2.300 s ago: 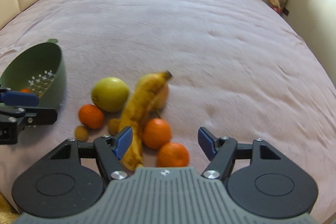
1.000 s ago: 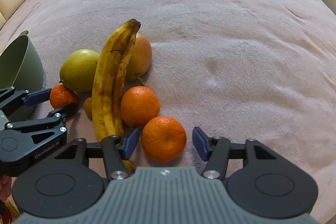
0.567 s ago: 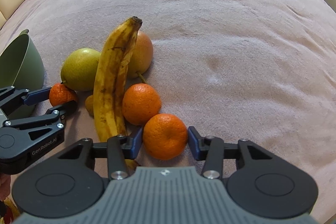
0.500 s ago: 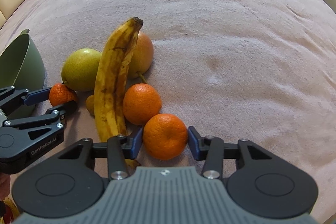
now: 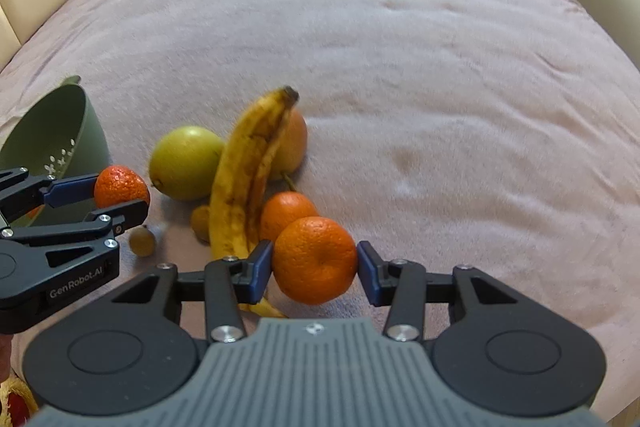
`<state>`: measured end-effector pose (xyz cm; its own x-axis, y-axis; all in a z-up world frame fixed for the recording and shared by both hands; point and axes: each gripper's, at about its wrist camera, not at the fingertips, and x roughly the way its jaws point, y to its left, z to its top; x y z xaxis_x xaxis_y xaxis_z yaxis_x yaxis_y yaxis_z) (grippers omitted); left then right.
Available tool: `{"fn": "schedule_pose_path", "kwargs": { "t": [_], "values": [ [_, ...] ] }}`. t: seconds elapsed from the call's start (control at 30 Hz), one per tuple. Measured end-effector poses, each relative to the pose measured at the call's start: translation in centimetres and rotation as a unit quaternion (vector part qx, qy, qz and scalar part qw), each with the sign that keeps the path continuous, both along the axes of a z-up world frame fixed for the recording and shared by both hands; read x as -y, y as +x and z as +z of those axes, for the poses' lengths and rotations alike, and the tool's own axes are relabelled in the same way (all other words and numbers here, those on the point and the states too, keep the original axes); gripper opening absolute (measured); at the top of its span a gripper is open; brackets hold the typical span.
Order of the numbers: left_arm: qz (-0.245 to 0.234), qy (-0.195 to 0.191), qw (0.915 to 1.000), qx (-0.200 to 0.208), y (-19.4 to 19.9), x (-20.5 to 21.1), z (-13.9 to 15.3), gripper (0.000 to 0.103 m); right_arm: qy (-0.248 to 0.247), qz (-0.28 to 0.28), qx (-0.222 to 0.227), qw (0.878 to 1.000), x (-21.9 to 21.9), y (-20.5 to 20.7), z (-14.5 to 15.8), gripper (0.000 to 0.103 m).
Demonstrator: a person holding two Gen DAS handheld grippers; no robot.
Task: Organize fruits
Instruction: 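Grasp a mandarin with the right tool while the left tool grasps another mandarin, then carry both mandarins into the green colander and open both tools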
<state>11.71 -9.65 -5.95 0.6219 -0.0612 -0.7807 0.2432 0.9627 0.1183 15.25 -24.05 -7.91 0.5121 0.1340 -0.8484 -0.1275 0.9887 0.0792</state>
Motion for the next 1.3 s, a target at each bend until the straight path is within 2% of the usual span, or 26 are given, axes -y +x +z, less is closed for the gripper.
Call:
{"fn": "schedule_pose_path", "kwargs": {
  "t": [0.4, 0.73, 1.0, 1.3],
  "values": [
    [0.014, -0.014, 0.9991, 0.036, -1.6, -2.2, 3.7, 0.050, -0.002, 0.046, 0.063, 0.997, -2.8, -0.9, 3.8, 0.043],
    [0.065, -0.039, 0.9955, 0.056, -1.9, -7.0, 5.8, 0.050, -0.002, 0.112, 0.104, 0.988, -7.9, -1.2, 5.7, 0.043],
    [0.125, -0.062, 0.9889, 0.050, -1.4, -11.8, 6.2, 0.050, -0.003, 0.173, 0.126, 0.977, -13.1, -0.8, 6.2, 0.043],
    [0.173, -0.081, 0.9811, 0.028, -0.4, -16.0, 4.9, 0.050, -0.012, 0.246, 0.136, 0.959, -18.9, 0.3, 5.3, 0.043]
  ]
}}
